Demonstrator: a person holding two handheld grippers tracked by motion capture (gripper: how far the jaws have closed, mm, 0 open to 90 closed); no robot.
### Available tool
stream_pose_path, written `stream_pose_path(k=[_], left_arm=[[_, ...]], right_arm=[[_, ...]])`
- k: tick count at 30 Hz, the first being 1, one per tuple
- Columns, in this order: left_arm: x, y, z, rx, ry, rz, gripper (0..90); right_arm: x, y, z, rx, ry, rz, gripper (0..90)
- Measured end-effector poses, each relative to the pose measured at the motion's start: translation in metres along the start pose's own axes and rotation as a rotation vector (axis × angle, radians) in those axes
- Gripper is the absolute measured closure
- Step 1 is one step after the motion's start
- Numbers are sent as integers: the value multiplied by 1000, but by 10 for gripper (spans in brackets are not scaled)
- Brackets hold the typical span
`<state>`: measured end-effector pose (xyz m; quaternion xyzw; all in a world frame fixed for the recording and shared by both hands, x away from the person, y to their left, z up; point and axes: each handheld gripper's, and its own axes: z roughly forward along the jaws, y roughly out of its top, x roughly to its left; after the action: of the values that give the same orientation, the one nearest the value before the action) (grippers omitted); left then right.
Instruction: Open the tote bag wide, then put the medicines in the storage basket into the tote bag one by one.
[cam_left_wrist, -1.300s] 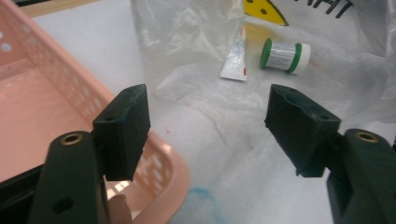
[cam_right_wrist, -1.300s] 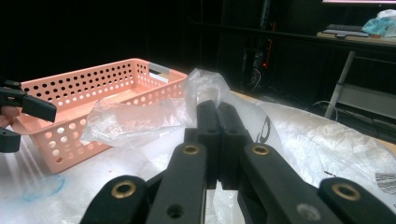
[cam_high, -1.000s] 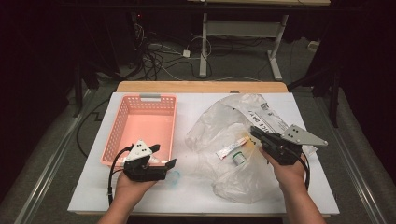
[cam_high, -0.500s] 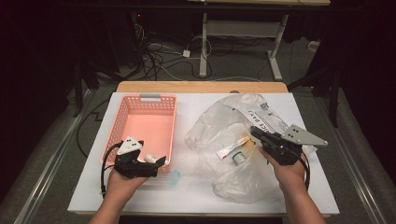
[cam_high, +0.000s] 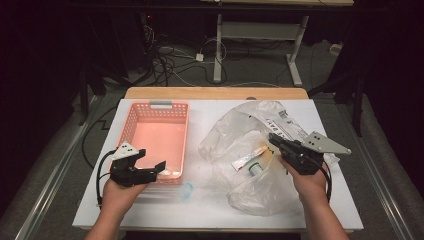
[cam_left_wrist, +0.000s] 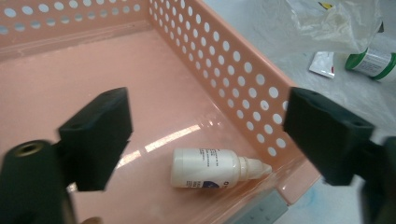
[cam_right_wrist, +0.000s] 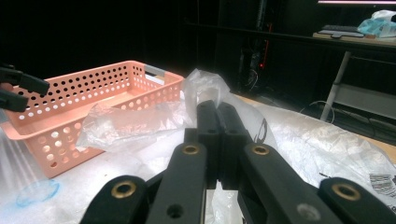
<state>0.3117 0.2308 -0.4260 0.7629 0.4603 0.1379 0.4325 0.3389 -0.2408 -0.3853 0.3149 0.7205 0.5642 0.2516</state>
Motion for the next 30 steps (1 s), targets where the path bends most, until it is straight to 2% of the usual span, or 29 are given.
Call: stream_pose_path(k=[2, 6, 8, 11, 14, 16, 20, 21, 23, 25, 27, 30], left_arm=[[2, 1, -1, 1, -22, -8, 256], [3, 5, 2, 69, -31, 12, 419], [4, 9, 5, 120, -50, 17, 531], [5, 14, 8, 181, -53, 40, 689], [8, 21, 13, 256, -57, 49, 819], [12, 23, 16, 311, -56, 42, 873], [16, 25, 24, 412, -52, 34, 879], [18, 26, 27, 444, -63, 23, 879], [19, 28, 29, 468, -72, 16, 879], [19, 31, 34, 515, -84, 21, 879], [20, 34, 40, 561, -119, 2, 879], [21, 39, 48, 621, -117, -9, 879]], right_arm=[[0, 0, -1, -2, 1, 1, 900], [-2, -5, 0, 10, 5, 11, 900], [-3, -4, 0, 10, 4, 15, 900], [-1, -2, -1, 4, 6, 3, 900], [0, -2, 1, 10, 7, 3, 900], [1, -3, 2, 14, 7, 2, 900], [3, -2, 1, 14, 13, -11, 900], [4, -3, 1, 15, 13, -8, 900], [3, -3, 0, 11, 15, -7, 900], [3, -3, 0, 10, 16, -8, 900], [3, -2, -1, 10, 17, -6, 900], [2, -1, -2, 1, 15, -7, 900]])
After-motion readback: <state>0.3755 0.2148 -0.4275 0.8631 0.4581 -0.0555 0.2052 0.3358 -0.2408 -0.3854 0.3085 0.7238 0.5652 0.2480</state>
